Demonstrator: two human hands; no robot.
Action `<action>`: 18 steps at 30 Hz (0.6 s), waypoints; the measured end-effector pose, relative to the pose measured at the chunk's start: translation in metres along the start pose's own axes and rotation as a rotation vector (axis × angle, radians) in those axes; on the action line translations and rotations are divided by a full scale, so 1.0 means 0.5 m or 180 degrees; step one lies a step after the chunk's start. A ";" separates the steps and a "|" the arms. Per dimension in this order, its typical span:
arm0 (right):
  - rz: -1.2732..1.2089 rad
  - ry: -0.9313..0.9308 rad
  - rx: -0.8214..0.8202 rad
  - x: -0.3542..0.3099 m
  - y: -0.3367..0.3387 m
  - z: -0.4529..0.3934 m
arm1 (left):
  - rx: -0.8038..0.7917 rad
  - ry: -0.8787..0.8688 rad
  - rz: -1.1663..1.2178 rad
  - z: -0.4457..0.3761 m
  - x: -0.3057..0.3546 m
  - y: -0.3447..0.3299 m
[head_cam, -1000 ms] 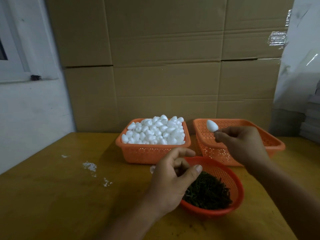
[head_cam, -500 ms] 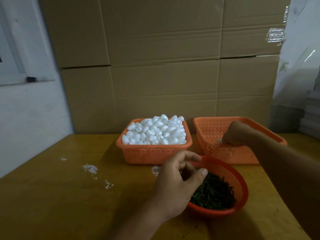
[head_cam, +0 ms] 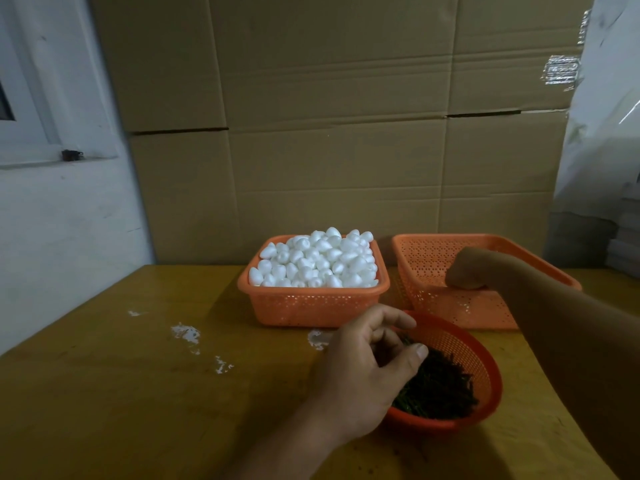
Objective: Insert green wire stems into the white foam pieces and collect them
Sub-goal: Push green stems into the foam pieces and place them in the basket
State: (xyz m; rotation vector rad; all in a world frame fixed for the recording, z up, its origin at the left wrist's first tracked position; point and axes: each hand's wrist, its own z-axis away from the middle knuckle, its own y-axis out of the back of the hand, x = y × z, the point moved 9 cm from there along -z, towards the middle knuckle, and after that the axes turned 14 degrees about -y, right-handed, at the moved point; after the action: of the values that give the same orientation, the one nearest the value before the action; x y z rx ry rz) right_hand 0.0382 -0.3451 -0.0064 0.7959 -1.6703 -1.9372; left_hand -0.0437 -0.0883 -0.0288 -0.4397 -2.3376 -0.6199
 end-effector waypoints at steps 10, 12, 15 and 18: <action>-0.1220 -0.0084 0.0492 0.037 0.044 0.025 | 0.0051 -0.0019 0.0080 0.002 -0.003 0.001; -0.1347 0.0172 0.0565 0.033 0.056 0.058 | 0.0074 -0.0006 0.0047 0.002 -0.005 0.003; -0.1348 0.0657 0.0774 0.027 0.073 0.134 | 0.0094 0.0013 -0.0003 0.002 -0.010 0.004; -0.1350 0.0987 0.0937 0.028 0.082 0.217 | 0.0120 -0.0004 0.0006 0.002 -0.008 0.004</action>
State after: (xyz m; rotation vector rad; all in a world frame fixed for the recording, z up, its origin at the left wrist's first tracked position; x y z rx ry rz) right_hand -0.0478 -0.2827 0.0426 1.5861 -1.7105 -1.7154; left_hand -0.0404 -0.0867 -0.0315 -0.4254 -2.3459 -0.5739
